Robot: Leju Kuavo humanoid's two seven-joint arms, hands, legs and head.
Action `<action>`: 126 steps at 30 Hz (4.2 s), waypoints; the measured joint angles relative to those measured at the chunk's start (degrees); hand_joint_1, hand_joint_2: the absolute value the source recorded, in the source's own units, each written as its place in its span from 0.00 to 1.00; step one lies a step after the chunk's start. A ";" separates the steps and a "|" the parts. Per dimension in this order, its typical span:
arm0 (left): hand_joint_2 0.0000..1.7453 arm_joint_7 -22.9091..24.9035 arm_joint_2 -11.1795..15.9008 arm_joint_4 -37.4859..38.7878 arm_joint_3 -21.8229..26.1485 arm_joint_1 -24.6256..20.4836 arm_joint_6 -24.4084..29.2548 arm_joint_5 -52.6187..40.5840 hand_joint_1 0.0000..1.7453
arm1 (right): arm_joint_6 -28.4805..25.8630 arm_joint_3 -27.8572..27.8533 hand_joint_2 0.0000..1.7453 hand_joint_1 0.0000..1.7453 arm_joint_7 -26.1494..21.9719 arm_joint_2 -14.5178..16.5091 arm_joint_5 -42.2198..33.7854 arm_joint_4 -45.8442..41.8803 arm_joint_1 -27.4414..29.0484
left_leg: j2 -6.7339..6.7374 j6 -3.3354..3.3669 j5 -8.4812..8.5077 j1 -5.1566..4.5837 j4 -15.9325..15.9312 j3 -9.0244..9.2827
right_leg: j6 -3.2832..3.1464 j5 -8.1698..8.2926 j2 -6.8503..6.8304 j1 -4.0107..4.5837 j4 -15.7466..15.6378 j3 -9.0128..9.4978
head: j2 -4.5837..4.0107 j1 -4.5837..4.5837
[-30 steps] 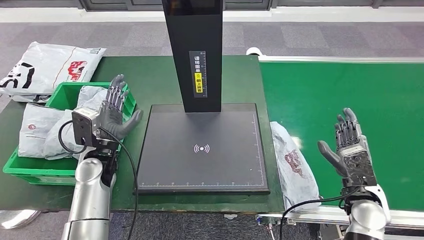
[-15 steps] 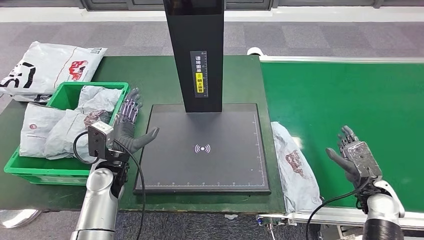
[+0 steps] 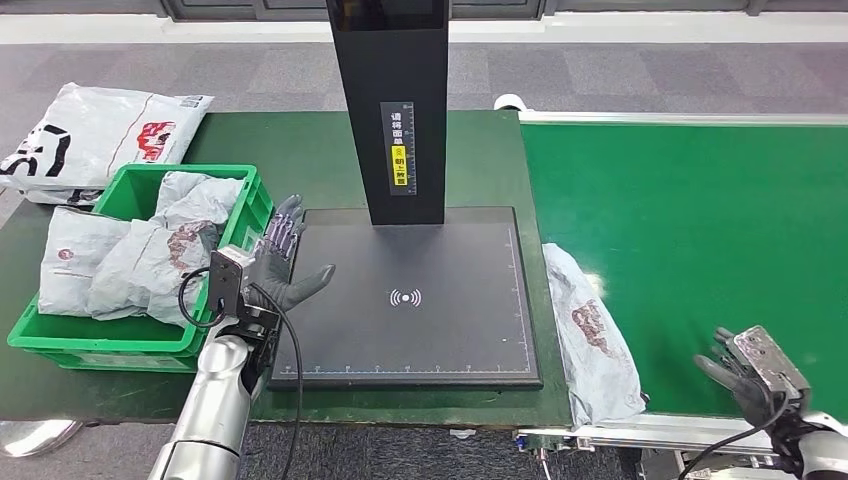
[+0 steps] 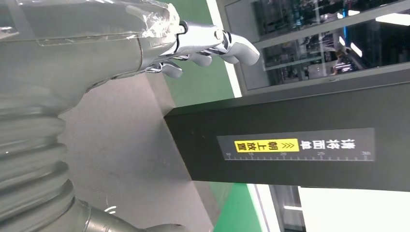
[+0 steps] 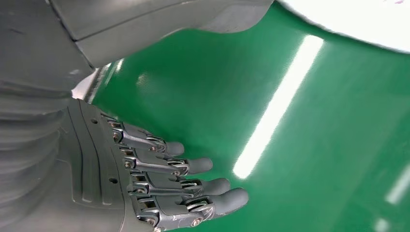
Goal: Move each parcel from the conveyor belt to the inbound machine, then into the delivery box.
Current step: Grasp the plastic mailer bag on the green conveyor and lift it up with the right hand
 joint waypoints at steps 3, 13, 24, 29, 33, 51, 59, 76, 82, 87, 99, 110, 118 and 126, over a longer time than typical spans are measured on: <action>1.00 -0.10 0.09 1.16 0.00 -0.35 0.00 0.00 0.00 | -0.11 -0.23 1.00 0.00 0.10 -0.57 0.02 1.24 -0.04 | -0.02 0.00 0.00 0.00 0.00 0.00 | 0.01 -0.01 0.00 0.00 0.00 0.00 | 0.00 0.00; 1.00 -0.64 0.64 3.86 0.08 -0.29 2.31 -0.22 0.00 | -6.00 -1.44 1.00 0.00 10.58 -1.11 4.07 9.21 -3.88 | 0.07 0.01 -0.01 0.02 -0.01 0.04 | 0.04 -0.03 0.05 0.03 0.00 0.05 | 0.00 0.00; 1.00 -0.92 0.75 7.23 0.20 0.00 6.80 -4.93 0.00 | -1.15 -4.95 1.00 0.00 6.18 0.31 3.65 15.80 -5.26 | 0.18 0.02 -0.08 0.13 0.00 0.36 | 0.05 -0.03 0.14 0.13 -0.02 0.33 | 0.00 0.00; 1.00 -0.70 0.43 8.29 0.20 -0.63 7.37 -5.57 0.00 | 1.71 -6.37 0.50 0.00 4.06 2.28 3.23 16.45 -4.71 | 0.36 -0.11 -0.18 0.30 0.00 0.62 | 0.03 -0.04 0.37 0.14 -0.05 0.53 | 0.00 -0.01; 1.00 -0.69 0.27 8.97 0.20 -0.89 7.43 -5.63 0.00 | 2.40 -7.04 0.00 0.00 3.75 3.24 3.14 16.72 -4.68 | 0.56 -0.25 -0.28 0.38 0.00 0.90 | -0.01 -0.06 0.62 0.18 -0.05 0.73 | 0.00 -0.01; 1.00 -0.43 0.04 10.94 0.20 -2.11 8.09 -5.81 0.00 | 7.96 -8.02 0.00 0.00 4.67 6.49 2.95 17.62 -4.78 | 1.22 -0.54 -1.01 0.95 0.01 2.00 | -0.50 -0.51 1.20 0.71 -0.14 1.92 | 0.00 -0.01; 1.00 -0.21 -0.56 12.27 0.20 -3.71 8.15 -6.16 0.00 | 9.33 -7.69 0.00 0.00 6.40 8.36 4.26 18.44 -5.63 | 1.28 -0.52 -1.71 1.41 0.00 2.76 | -0.60 -0.98 1.28 1.13 -0.49 3.12 | 0.00 -0.01; 1.00 -0.07 -1.94 13.88 0.20 -7.72 8.34 -6.25 0.00 | 9.72 -5.98 0.00 0.00 12.67 10.63 5.21 19.64 -8.25 | 1.95 -0.61 -2.23 1.67 0.00 3.82 | -0.52 -1.21 1.95 1.35 -0.84 4.25 | 0.00 0.01; 1.00 -0.14 -2.31 13.88 0.20 -8.37 8.73 -6.34 0.00 | 8.73 -4.52 1.00 0.00 14.76 12.35 6.33 20.09 -9.84 | 2.11 -0.59 -2.21 1.69 0.01 3.80 | -0.52 -1.11 2.08 1.37 -0.89 4.19 | 0.00 0.00; 1.00 -0.20 -2.56 13.56 0.20 -8.39 9.11 -6.35 0.00 | 8.04 -3.63 1.00 0.00 15.34 13.08 6.83 20.26 -10.48 | 2.23 -0.57 -2.08 1.71 0.01 3.46 | -0.45 -0.92 2.20 1.39 -0.95 3.87 | 0.00 0.01; 1.00 -0.21 -2.92 13.57 0.12 -8.37 9.07 -6.66 0.00 | 6.73 -2.75 1.00 0.00 16.15 14.51 7.33 20.80 -10.78 | 2.29 -0.50 -2.04 1.78 0.00 3.66 | -0.36 -0.85 2.29 1.46 -1.11 4.07 | 0.00 0.01; 1.00 -0.20 -4.05 13.55 -0.02 -9.24 9.07 -6.74 0.00 | 6.53 -2.08 1.00 0.00 16.98 16.12 7.55 21.03 -11.45 | 2.66 -0.44 -1.90 1.87 0.01 3.30 | -0.40 -0.44 2.66 1.55 -1.24 3.71 | 0.00 0.01; 1.00 -0.20 -4.20 13.56 -0.02 -9.25 9.07 -6.74 0.00 | 6.45 -1.99 1.00 0.00 17.16 16.71 7.68 21.05 -11.62 | 2.69 -0.40 -1.78 1.87 0.01 3.10 | -0.34 -0.32 2.67 1.56 -1.27 3.56 | 0.00 0.00; 1.00 -0.21 -4.27 12.95 -0.02 -9.01 9.07 -6.74 0.00 | 4.67 -1.60 1.00 0.00 20.12 17.87 8.10 21.29 -12.48 | 2.71 -0.42 -1.72 1.87 0.01 2.95 | -0.22 -0.21 2.69 1.56 -1.38 3.42 | 0.00 0.00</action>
